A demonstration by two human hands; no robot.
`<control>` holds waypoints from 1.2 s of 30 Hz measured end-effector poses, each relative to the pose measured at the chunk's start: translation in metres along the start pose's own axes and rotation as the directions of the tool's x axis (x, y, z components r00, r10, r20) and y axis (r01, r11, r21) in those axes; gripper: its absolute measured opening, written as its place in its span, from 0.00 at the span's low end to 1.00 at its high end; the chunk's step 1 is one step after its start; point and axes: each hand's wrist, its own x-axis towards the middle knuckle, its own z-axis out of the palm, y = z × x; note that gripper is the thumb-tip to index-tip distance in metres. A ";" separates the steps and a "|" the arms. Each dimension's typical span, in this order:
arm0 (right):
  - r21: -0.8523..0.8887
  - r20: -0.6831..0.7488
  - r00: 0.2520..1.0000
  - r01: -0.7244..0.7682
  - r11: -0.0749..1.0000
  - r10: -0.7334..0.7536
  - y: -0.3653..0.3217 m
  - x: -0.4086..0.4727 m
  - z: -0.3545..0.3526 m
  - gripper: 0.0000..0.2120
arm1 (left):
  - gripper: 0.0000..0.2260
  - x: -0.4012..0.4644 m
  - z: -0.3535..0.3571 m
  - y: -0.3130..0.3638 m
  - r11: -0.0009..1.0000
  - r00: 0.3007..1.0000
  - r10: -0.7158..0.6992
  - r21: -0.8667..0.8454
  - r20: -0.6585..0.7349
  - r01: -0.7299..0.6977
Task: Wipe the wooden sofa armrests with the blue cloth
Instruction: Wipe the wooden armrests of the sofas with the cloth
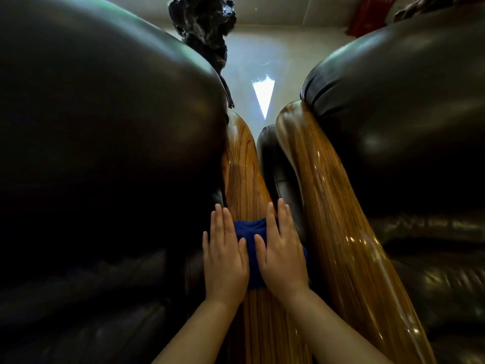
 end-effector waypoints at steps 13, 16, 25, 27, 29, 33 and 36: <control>0.057 0.060 0.997 0.046 0.997 -0.049 0.020 0.057 -0.054 0.25 | 0.27 0.051 -0.048 -0.005 0.982 0.979 0.187 0.018 0.076 -0.189; 0.130 0.260 0.962 0.053 0.990 -0.086 0.026 0.057 -0.058 0.25 | 0.26 0.052 -0.046 -0.002 0.975 0.960 0.208 0.033 0.187 -0.218; 0.198 0.282 0.955 0.037 0.980 -0.093 0.019 0.095 -0.047 0.25 | 0.25 0.100 -0.040 0.021 0.968 0.972 0.144 0.178 0.186 -0.178; 0.204 0.328 0.943 -0.006 0.979 -0.062 0.019 0.110 -0.046 0.25 | 0.25 0.116 -0.041 0.028 0.947 0.967 0.165 0.241 0.193 -0.210; 0.171 0.392 0.918 -0.001 0.985 -0.067 0.024 0.122 -0.050 0.26 | 0.25 0.119 -0.043 0.029 0.898 0.962 0.231 0.348 0.143 -0.268; 0.185 0.415 0.900 0.056 0.981 -0.130 0.034 0.123 -0.058 0.32 | 0.28 0.093 -0.046 0.016 0.949 0.979 0.198 0.245 0.038 -0.201; 0.188 0.381 0.912 0.085 0.979 -0.152 0.035 0.114 -0.054 0.31 | 0.27 0.087 -0.047 0.013 0.964 0.983 0.162 0.198 0.084 -0.175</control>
